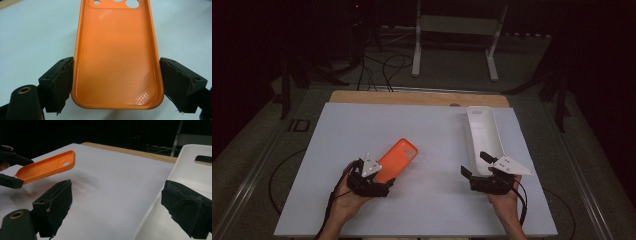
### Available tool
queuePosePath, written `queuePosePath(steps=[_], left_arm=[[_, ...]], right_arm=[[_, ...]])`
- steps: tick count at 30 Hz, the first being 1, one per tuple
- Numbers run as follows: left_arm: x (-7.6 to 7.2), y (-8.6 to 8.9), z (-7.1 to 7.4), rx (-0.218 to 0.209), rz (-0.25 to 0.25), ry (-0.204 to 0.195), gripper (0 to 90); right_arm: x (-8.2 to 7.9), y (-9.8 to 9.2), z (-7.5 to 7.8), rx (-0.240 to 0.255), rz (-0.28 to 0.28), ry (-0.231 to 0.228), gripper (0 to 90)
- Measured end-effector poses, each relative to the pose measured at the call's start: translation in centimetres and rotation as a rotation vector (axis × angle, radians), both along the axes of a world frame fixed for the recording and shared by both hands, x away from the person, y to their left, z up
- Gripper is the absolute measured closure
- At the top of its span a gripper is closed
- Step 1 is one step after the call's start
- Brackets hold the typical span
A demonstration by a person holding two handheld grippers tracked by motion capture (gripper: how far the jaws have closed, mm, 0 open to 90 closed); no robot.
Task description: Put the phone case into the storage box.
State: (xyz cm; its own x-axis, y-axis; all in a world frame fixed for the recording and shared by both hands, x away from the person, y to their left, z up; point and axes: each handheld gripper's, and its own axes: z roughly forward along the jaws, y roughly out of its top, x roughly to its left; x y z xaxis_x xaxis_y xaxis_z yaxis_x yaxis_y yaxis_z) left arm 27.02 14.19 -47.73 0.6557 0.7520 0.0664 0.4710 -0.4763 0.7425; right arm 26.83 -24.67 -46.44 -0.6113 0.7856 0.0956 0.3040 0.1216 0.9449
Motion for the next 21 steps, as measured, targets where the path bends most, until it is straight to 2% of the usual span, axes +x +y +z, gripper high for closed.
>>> queuePosePath(steps=[10, 21], left_arm=[[0.4, -0.4, 0.0, -0.024, 0.007, -0.040, 16.6], [0.5, -1.0, 0.3, -0.046, -0.001, -0.083, 16.6]], right_arm=[[1.5, 1.7, 0.5, 0.017, 0.016, 0.043, 10.1], [2.7, 4.5, 0.6, 0.031, 0.081, 0.080, 10.1]])
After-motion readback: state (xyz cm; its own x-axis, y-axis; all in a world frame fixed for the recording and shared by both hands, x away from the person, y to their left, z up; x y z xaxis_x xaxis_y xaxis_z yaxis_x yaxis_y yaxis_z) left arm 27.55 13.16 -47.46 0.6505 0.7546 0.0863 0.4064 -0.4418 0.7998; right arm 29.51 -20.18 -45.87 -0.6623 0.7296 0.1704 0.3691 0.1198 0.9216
